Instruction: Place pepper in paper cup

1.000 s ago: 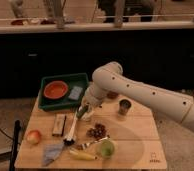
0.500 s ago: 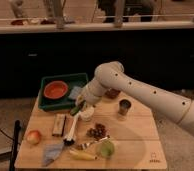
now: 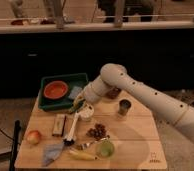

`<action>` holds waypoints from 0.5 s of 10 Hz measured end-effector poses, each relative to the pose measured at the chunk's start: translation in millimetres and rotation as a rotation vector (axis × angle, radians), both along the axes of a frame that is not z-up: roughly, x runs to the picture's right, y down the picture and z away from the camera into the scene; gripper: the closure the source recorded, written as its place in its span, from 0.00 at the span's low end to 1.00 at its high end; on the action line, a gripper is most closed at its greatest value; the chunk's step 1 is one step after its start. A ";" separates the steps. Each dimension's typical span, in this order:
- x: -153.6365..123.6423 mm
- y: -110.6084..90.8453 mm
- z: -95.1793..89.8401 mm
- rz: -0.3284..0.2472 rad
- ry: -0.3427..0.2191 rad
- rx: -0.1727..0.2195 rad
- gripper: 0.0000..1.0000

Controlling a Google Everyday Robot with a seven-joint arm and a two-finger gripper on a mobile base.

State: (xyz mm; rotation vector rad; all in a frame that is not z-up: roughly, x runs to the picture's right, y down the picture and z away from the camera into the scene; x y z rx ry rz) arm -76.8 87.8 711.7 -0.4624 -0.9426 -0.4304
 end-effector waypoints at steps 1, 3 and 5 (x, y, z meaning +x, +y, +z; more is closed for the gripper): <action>-1.4 -0.4 1.5 0.021 -0.007 -0.015 0.99; -3.3 -2.2 4.9 0.058 -0.017 -0.034 0.99; -5.1 -3.5 8.1 0.091 -0.031 -0.052 0.99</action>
